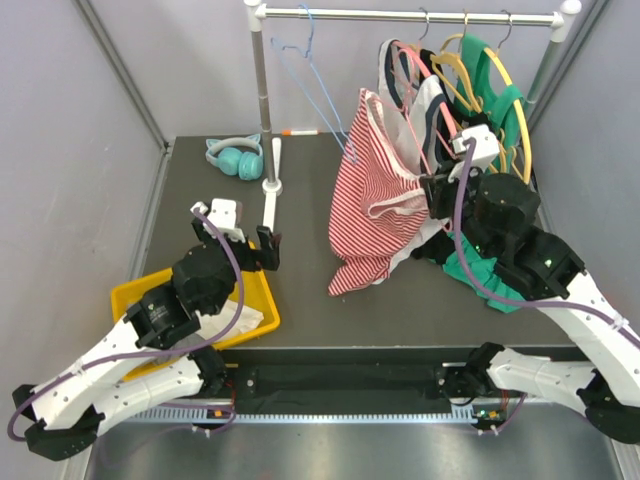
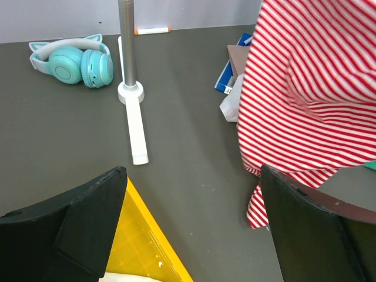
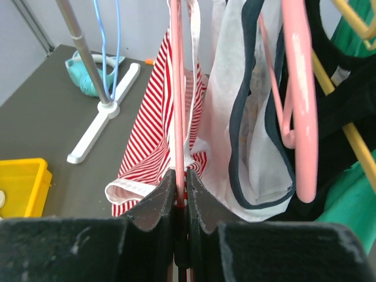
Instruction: Place the tank top on the hanger
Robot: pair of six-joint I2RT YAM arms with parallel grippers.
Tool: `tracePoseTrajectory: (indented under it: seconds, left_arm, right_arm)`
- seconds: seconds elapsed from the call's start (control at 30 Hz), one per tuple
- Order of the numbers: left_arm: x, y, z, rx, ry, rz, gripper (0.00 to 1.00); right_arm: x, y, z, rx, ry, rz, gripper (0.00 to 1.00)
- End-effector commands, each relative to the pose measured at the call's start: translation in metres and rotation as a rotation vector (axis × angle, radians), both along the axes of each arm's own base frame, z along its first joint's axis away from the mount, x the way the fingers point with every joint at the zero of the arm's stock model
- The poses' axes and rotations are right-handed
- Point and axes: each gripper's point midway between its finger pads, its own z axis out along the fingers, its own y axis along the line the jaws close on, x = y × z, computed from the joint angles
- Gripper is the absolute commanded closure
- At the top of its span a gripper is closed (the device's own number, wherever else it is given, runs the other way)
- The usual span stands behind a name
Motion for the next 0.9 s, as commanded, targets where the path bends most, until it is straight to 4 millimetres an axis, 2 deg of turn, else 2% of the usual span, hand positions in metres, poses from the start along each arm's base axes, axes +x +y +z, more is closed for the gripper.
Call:
tracePoseTrajectory:
  seconds: [0.0, 0.17, 0.37, 0.53, 0.57, 0.63, 0.67, 0.87]
  left_arm:
    - [0.003, 0.007, 0.003, 0.008, -0.018, 0.037, 0.01]
    - [0.004, 0.005, -0.002, 0.018, -0.01, 0.037, 0.01]
    - [0.006, 0.0, -0.008, 0.032, 0.006, 0.025, 0.01]
    - [0.005, 0.0, -0.007, 0.028, 0.002, 0.022, 0.01]
    - [0.005, 0.001, -0.006, 0.026, 0.0, 0.023, 0.01]
    - [0.005, 0.002, -0.006, 0.028, 0.001, 0.023, 0.01]
    - [0.004, 0.003, -0.006, 0.031, 0.002, 0.025, 0.01]
    - [0.002, 0.007, -0.006, 0.032, 0.002, 0.031, 0.01]
  right_arm:
    - [-0.005, -0.015, 0.06, 0.083, -0.13, -0.035, 1.0]
    - [-0.012, -0.019, 0.086, 0.116, -0.161, -0.022, 1.0]
    - [-0.005, -0.008, 0.098, 0.122, -0.159, -0.002, 1.0]
    - [0.012, 0.005, 0.096, 0.088, -0.135, -0.004, 1.0]
    - [0.013, 0.005, 0.102, 0.094, -0.145, -0.007, 1.0]
    - [0.024, 0.01, 0.1, 0.081, -0.137, -0.015, 1.0]
    - [0.025, 0.01, 0.107, 0.088, -0.149, -0.016, 1.0]
    - [0.056, 0.021, 0.113, 0.089, -0.15, -0.005, 1.0]
